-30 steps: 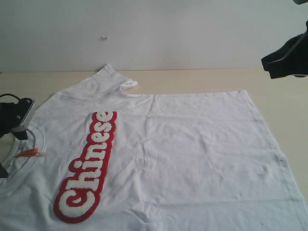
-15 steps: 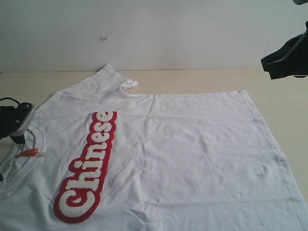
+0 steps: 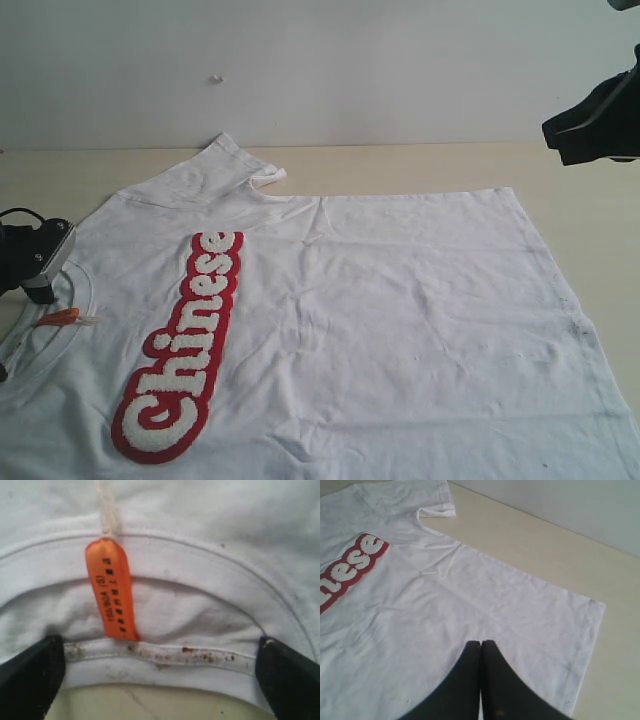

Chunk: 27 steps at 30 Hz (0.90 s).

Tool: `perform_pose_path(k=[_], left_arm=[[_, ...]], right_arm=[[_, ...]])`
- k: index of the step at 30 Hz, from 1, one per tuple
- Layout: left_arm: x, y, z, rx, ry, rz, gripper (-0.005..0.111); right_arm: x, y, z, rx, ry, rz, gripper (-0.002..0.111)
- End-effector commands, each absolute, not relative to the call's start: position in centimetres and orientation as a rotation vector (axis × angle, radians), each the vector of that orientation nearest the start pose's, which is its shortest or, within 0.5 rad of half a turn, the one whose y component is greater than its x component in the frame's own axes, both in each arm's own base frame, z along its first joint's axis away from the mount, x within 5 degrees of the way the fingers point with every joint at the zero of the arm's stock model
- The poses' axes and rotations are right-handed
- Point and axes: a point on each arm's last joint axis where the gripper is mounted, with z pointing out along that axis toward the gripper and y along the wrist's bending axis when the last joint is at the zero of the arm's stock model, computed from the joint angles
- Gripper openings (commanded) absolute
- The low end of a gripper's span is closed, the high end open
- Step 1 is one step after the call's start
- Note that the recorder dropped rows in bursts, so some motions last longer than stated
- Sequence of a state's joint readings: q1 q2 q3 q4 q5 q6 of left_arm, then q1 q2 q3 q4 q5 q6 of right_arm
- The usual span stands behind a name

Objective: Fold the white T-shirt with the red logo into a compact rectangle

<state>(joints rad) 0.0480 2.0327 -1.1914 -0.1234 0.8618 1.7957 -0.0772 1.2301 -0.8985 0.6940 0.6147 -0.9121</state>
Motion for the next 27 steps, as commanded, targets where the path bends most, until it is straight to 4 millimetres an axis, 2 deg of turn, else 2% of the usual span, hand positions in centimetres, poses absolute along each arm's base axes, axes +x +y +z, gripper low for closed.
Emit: perform_pose_path(k=[1,14,27], left_arm=[[35.4,1.0,10.4,-2.335,-2.130,0.159,0.104],[35.4,1.0,10.4,-2.335,-2.130,0.159,0.104],[35.4,1.0,10.4,-2.335,-2.130,0.159,0.104]], right_arm=[[25.7,1.3,30.7,-0.459,2.208,0.225,0.000],[25.7,1.5,31.1,-0.397,2.184,0.273,0.000],[24.7,1.8,32.4,-0.399,2.123,0.297,0.000]])
